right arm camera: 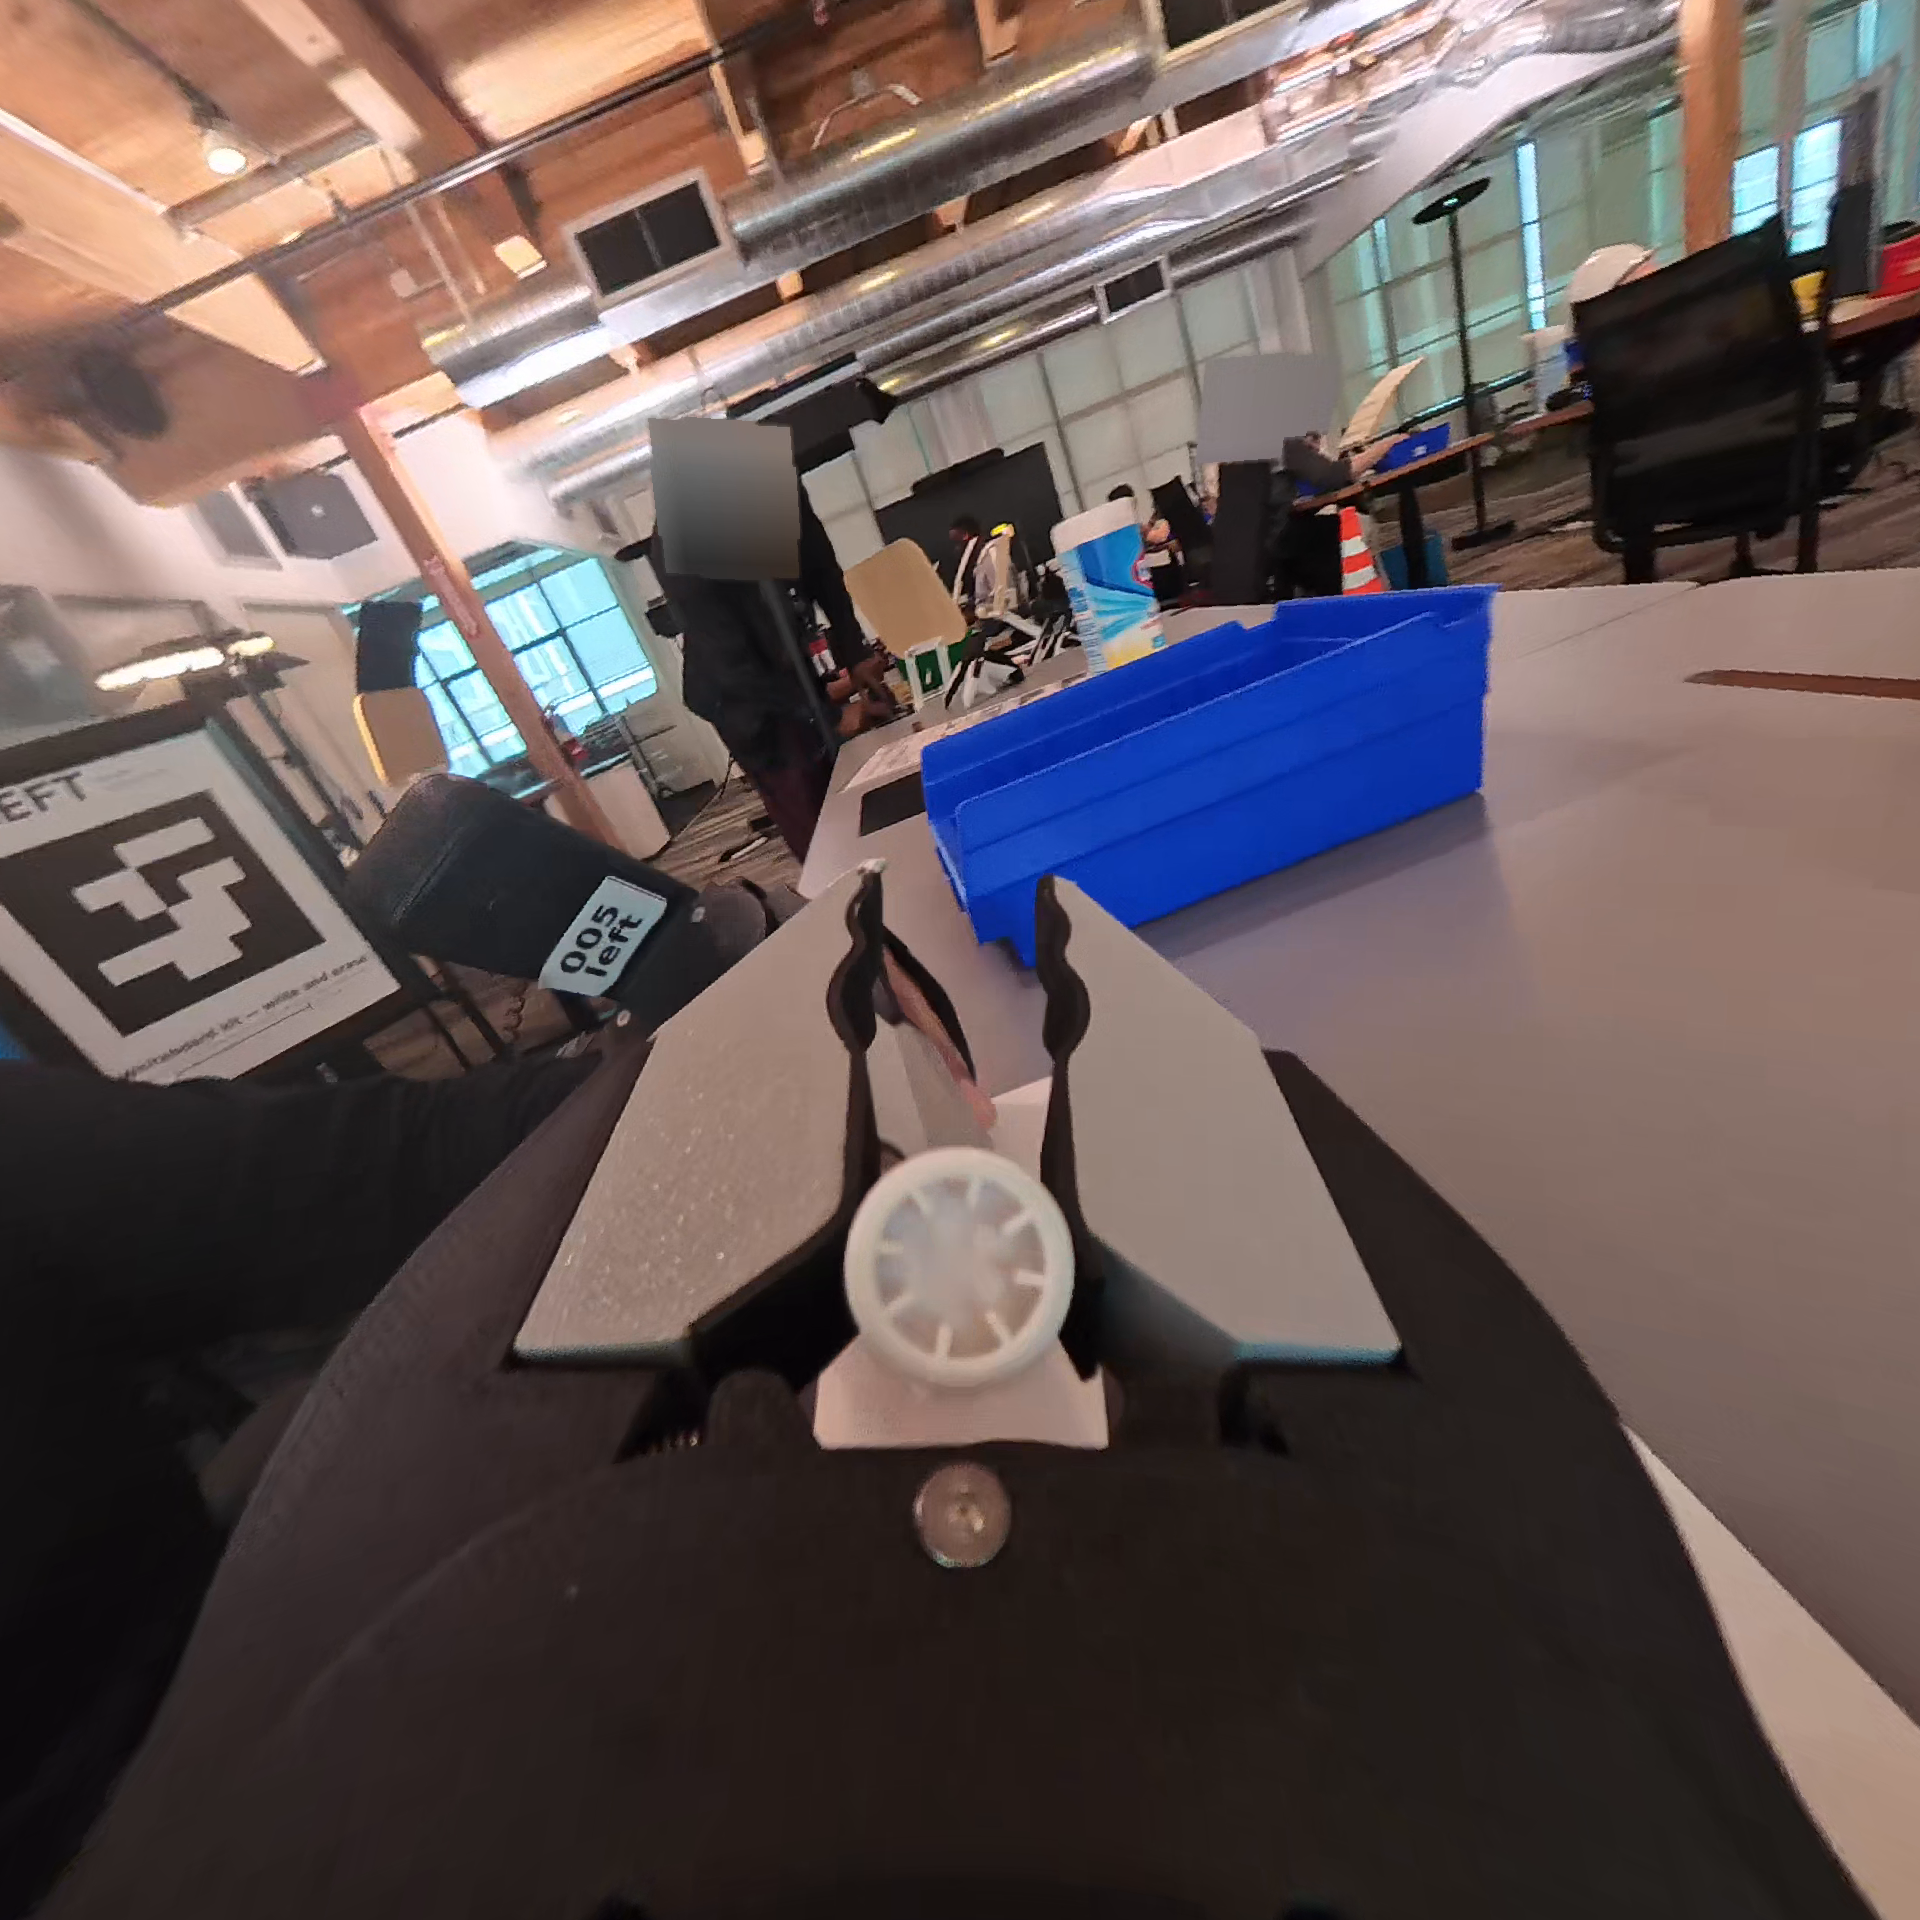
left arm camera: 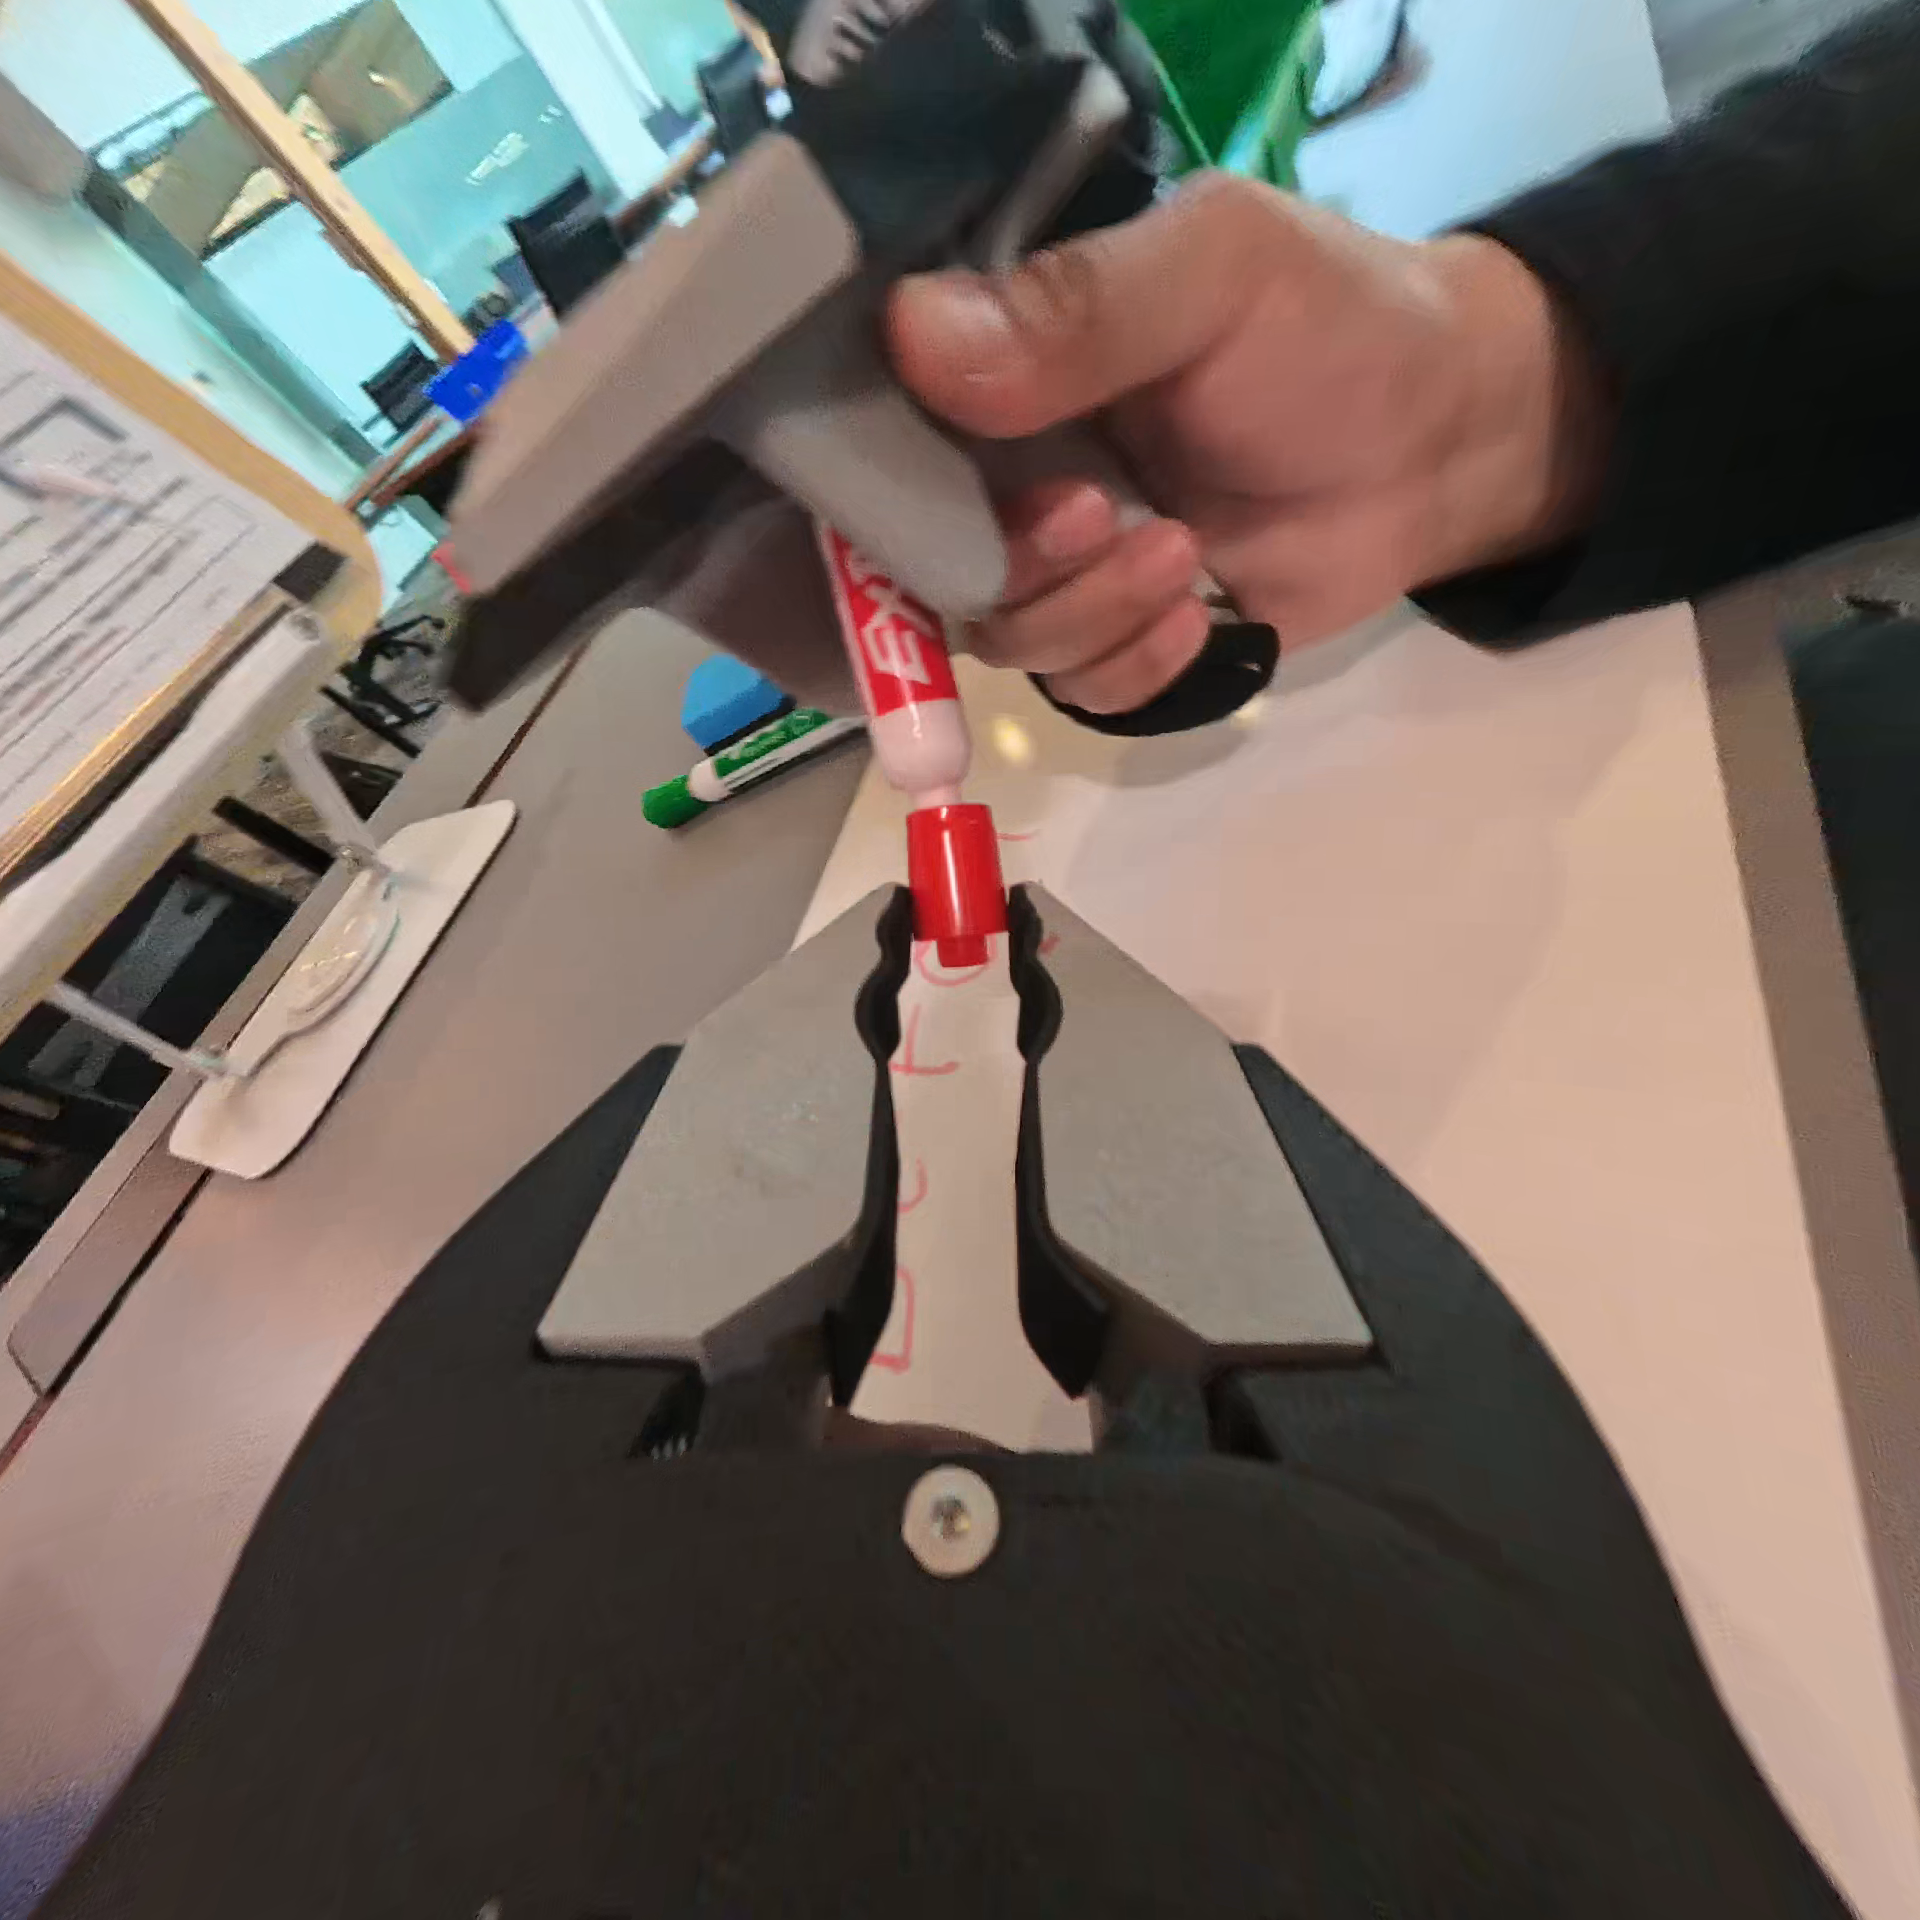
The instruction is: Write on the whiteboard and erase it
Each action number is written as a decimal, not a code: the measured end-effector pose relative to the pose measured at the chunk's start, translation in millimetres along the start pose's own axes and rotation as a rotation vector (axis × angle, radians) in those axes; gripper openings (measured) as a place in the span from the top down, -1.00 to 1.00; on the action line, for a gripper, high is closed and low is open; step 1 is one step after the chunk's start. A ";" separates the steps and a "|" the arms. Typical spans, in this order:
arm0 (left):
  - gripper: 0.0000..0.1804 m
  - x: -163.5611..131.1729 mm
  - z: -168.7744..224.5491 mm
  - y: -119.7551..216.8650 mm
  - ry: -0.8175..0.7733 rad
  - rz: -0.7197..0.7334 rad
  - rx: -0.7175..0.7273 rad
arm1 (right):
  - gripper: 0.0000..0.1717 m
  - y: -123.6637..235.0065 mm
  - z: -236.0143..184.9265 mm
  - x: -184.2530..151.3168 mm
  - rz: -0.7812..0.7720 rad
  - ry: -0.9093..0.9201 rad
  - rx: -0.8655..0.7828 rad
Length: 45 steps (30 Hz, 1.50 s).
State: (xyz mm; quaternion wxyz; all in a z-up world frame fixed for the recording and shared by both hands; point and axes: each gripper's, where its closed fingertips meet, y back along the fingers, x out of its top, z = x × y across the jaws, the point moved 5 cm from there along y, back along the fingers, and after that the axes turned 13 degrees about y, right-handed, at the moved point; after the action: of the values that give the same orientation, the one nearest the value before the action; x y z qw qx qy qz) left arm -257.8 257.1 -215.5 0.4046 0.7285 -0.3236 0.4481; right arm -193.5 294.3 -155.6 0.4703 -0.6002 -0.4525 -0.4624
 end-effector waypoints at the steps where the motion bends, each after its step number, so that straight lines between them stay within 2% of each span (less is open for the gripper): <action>1: 0.83 -0.5 5.5 -2.8 -0.018 -0.017 -0.014 | 0.67 -0.7 -3.2 1.5 0.004 0.018 0.015; 3: 0.83 2.1 6.2 -3.1 -0.003 0.002 -0.023 | 0.67 1.4 -6.8 6.6 0.023 0.046 0.029; 6: 0.83 14.1 3.3 6.2 0.080 0.111 -0.068 | 0.67 7.2 -16.2 20.6 0.104 0.082 0.080; 8: 0.82 20.9 1.7 12.0 0.058 0.173 -0.050 | 0.67 9.0 -22.2 26.5 0.145 0.118 0.086; 11: 0.82 19.5 3.4 11.6 0.010 0.165 -0.021 | 0.66 6.9 -26.0 26.3 0.147 0.158 0.074; 15: 0.81 14.3 10.2 5.0 -0.017 0.117 -0.031 | 0.66 5.5 -22.2 24.7 0.185 0.090 0.091; 23: 0.82 14.0 6.5 -0.6 0.017 0.094 0.017 | 0.66 -7.1 -26.2 15.4 0.112 0.171 0.051; 30: 0.83 17.6 8.4 0.1 0.017 0.116 0.013 | 0.66 -3.8 -28.6 19.6 0.149 0.164 0.075; 35: 0.83 15.2 15.8 -0.7 0.041 0.080 -0.060 | 0.65 -8.6 -43.4 16.5 0.103 0.254 0.141; 40: 0.84 25.2 16.6 11.9 0.215 0.158 -0.219 | 0.66 -3.1 -61.1 21.9 0.112 0.352 0.227; 43: 0.84 27.2 13.9 16.9 0.232 0.183 -0.221 | 0.66 -4.5 -69.6 15.9 0.034 0.482 0.219; 45: 0.84 24.6 14.3 15.6 0.197 0.169 -0.189 | 0.66 -7.1 -67.2 13.0 0.009 0.497 0.178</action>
State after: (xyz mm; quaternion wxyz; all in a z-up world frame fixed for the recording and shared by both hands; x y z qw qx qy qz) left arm -255.6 234.7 -192.2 0.4619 0.6099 -0.3830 0.5176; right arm -207.1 230.7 -133.1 0.6201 -0.4263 -0.3594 -0.5520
